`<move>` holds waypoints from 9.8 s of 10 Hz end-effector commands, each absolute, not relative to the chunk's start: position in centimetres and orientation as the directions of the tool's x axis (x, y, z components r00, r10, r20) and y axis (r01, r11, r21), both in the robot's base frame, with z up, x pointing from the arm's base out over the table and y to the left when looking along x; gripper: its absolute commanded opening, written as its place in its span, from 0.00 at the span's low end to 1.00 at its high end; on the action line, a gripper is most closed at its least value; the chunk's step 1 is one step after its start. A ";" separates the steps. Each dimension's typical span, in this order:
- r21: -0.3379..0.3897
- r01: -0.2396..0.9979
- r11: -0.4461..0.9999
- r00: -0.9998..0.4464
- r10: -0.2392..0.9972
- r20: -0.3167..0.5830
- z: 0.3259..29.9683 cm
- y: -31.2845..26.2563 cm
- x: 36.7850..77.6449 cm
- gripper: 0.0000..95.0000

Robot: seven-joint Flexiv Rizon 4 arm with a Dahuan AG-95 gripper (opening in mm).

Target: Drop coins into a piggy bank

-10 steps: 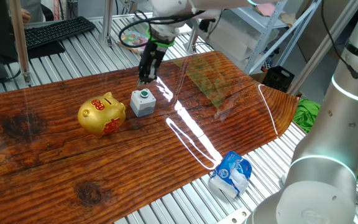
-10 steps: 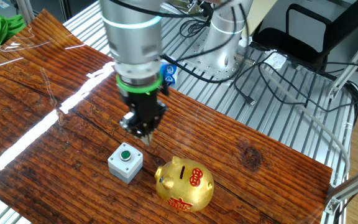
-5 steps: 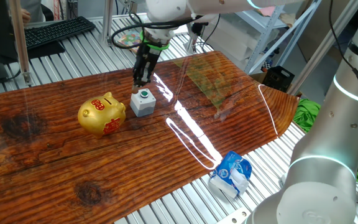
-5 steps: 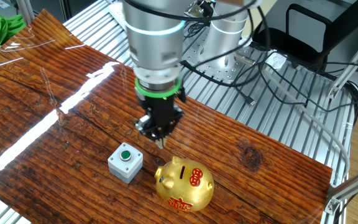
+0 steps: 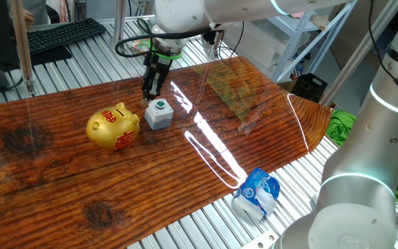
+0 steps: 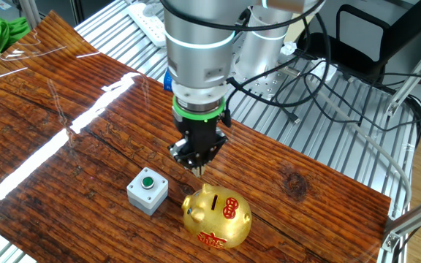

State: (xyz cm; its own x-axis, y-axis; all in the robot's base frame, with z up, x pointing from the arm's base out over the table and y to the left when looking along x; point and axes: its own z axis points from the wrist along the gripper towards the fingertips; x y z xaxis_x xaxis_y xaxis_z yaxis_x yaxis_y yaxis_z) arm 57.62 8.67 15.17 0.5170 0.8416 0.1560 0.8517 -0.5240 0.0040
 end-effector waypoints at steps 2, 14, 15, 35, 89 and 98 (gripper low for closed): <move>0.002 0.842 -0.539 0.533 0.832 0.155 15.2 9.2 57.5 0.00; -0.015 0.762 -0.647 0.642 0.752 0.148 15.1 10.9 57.0 0.00; -0.018 0.750 -0.661 0.656 0.740 0.149 15.1 11.0 57.0 0.00; -0.047 0.670 -0.741 0.741 0.664 0.103 15.2 11.7 57.4 0.00; -0.084 0.445 -0.891 0.894 0.438 0.092 13.7 14.7 60.5 0.00; -0.105 0.446 -0.889 0.894 0.437 0.092 13.7 14.7 60.5 0.00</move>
